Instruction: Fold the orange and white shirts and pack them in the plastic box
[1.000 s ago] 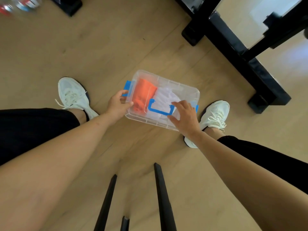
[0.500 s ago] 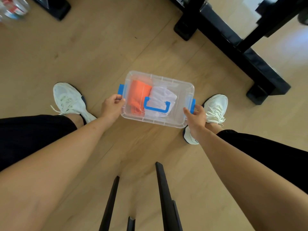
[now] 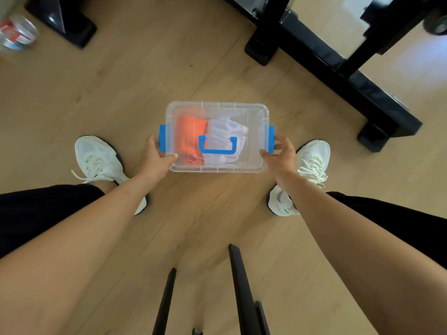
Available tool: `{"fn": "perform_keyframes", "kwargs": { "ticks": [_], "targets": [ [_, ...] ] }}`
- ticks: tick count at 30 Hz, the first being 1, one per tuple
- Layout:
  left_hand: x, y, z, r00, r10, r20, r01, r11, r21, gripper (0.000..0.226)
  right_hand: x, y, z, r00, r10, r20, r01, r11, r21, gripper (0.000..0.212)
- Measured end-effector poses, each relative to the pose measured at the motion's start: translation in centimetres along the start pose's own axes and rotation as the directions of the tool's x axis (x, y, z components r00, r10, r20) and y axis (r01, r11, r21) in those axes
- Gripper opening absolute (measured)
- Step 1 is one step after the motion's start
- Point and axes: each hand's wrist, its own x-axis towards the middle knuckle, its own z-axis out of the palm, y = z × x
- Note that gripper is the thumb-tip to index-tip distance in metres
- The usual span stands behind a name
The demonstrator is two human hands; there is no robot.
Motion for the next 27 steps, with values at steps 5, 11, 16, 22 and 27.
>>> {"fn": "perform_keyframes", "kwargs": {
  "ticks": [5,11,16,22,27],
  "targets": [
    [-0.3,0.3,0.4,0.992,0.098,-0.074,-0.09,0.991,0.104,0.059,0.3,0.0,0.2,0.999,0.02,0.031,-0.02,1.0,0.009,0.06],
    [-0.4,0.0,0.8,0.982,0.16,-0.1,-0.148,0.983,0.11,0.056,-0.1,0.0,0.1,0.999,-0.004,0.039,0.001,0.998,0.064,0.05],
    [-0.5,0.0,0.6,0.981,0.175,-0.089,-0.165,0.98,0.109,0.054,-0.1,-0.9,0.7,0.996,-0.041,-0.079,0.039,0.999,-0.032,0.037],
    [-0.5,0.9,0.6,0.988,0.146,-0.055,-0.139,0.984,0.114,0.048,-0.5,-1.4,0.4,0.999,-0.03,-0.029,0.03,0.999,-0.015,0.039],
    [0.6,2.7,-1.2,0.978,0.128,0.167,-0.117,0.99,-0.076,0.083,-1.6,-3.3,-1.2,0.929,-0.192,0.317,0.21,0.977,-0.024,0.09]
  ]
}}
